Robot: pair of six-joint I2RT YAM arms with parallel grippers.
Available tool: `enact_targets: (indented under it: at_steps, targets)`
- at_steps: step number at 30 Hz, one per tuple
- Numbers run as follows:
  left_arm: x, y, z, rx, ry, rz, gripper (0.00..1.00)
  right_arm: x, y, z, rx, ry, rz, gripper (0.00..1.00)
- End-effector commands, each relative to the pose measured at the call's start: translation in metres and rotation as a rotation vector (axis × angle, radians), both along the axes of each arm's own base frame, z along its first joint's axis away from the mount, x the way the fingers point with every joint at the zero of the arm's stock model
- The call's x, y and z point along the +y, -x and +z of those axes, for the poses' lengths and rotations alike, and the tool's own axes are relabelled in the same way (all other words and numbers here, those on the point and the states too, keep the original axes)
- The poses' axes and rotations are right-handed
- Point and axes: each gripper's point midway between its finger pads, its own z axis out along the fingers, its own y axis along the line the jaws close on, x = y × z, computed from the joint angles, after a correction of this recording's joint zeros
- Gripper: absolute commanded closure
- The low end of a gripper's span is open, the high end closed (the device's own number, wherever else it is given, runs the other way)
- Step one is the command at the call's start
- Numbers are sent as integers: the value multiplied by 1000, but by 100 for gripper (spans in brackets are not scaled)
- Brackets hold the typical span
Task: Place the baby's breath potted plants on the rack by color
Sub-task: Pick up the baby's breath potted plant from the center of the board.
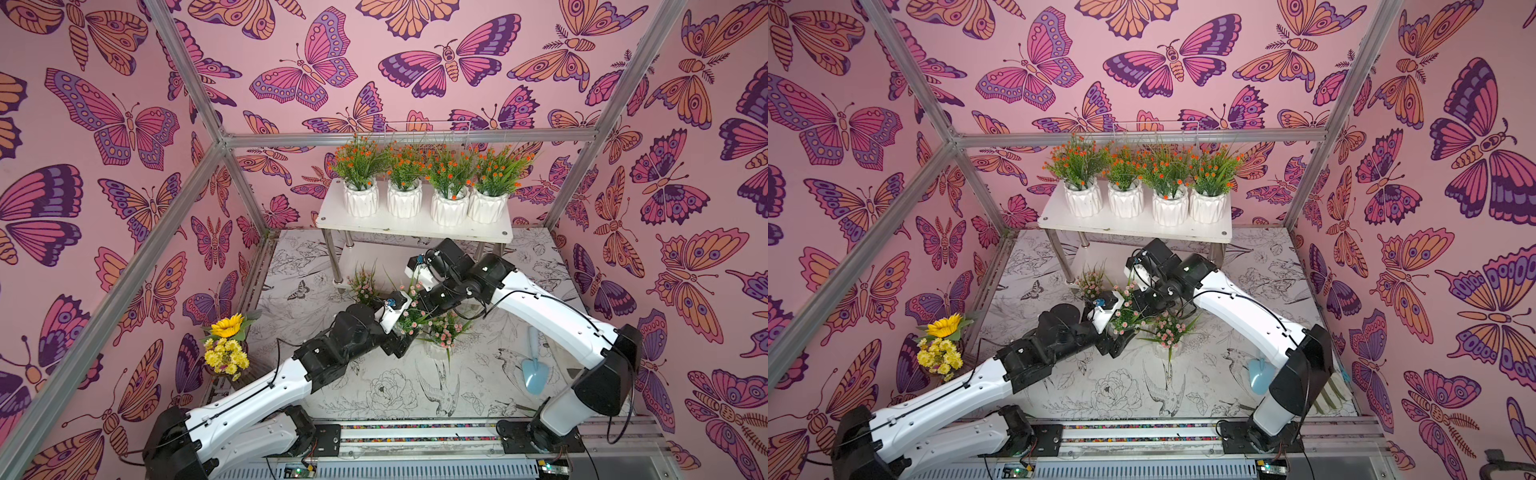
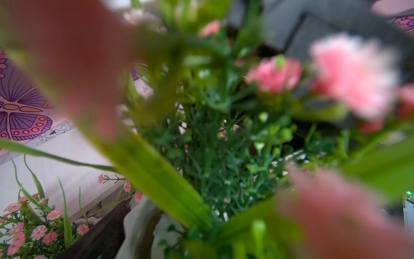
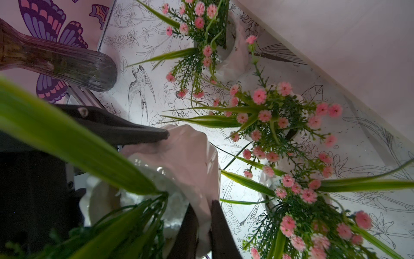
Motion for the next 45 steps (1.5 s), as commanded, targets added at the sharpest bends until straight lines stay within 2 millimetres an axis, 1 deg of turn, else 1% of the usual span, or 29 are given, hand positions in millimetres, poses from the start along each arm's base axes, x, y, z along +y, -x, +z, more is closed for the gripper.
enact_targets:
  at_steps: [1, 6, 13, 18, 23, 24, 28, 34, 37, 41, 45]
  targets:
    - [-3, -2, 5, -8, 4, 2, 8, 13, 3, 22, -36, -85, 41, 97]
    - [-6, -2, 1, 5, -4, -10, 16, 12, 3, 21, -38, -87, 43, 97]
    - [-7, -1, -6, 34, -3, -8, 24, 10, 2, 8, -35, -78, 34, 96]
    - [-4, 1, -3, 54, 8, 4, 27, 7, -3, 4, -25, -91, 17, 90]
    - [1, 4, 2, 53, 21, 11, 28, 3, -9, -1, -13, -101, -5, 82]
    - [2, 4, 3, 49, 20, 15, 29, 0, -7, 11, -35, -125, -8, 81]
    - [3, 4, 6, 43, 19, 19, 29, -3, -11, 15, -46, -138, -21, 76]
    - [4, 3, 9, 33, 19, 25, 29, -12, -16, 19, -60, -149, -53, 75]
    - [7, 1, 13, 27, 12, 39, 29, -20, -18, 28, -79, -165, -76, 74]
    - [12, -3, 23, 18, 5, 72, 29, -37, -21, 41, -124, -177, -120, 68]
    - [17, -9, 34, 12, -10, 116, 29, -65, -23, 57, -185, -200, -196, 64]
